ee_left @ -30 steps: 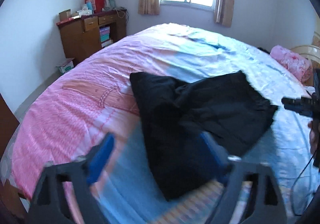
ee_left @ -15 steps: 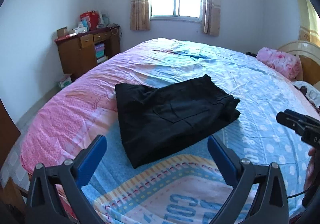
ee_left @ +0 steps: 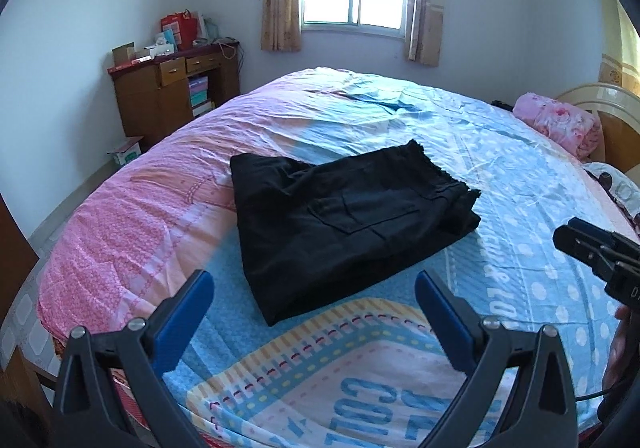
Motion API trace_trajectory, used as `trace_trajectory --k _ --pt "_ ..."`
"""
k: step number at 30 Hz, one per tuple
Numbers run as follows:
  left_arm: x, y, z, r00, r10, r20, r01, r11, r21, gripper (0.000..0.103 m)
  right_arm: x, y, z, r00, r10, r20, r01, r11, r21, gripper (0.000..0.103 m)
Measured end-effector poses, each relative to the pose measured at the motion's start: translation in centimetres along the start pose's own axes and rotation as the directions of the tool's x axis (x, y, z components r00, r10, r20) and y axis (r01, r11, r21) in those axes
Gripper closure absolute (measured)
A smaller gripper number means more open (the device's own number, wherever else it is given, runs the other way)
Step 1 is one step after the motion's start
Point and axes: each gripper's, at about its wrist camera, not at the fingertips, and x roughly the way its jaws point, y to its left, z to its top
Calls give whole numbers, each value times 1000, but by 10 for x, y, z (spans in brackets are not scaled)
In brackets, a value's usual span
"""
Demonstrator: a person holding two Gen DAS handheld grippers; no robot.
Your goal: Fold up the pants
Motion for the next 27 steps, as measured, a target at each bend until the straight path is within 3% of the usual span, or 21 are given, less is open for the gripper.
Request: trace_trajectory --k 27 --pt "-15 -9 4 1000 1 30 -1 1000 17 0 -8 9 -3 1000 1 2 -1 1000 -26 42"
